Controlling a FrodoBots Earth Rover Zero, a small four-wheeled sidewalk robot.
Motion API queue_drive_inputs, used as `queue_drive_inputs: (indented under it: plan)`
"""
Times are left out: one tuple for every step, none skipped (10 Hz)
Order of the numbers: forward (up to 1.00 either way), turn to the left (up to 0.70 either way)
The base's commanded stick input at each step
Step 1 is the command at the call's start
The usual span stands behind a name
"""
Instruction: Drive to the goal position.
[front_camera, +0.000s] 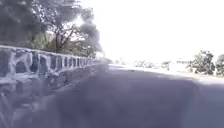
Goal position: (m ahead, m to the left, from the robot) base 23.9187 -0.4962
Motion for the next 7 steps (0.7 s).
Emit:
queue_drive_inputs:
  plan:
    - [1.00,0.18]
    - [1.00,0.06]
    - [1.00,0.00]
    - [1.00,0.00]
    - [1.00,0.00]
    - [1.00,0.00]
    - [1.00,0.00]
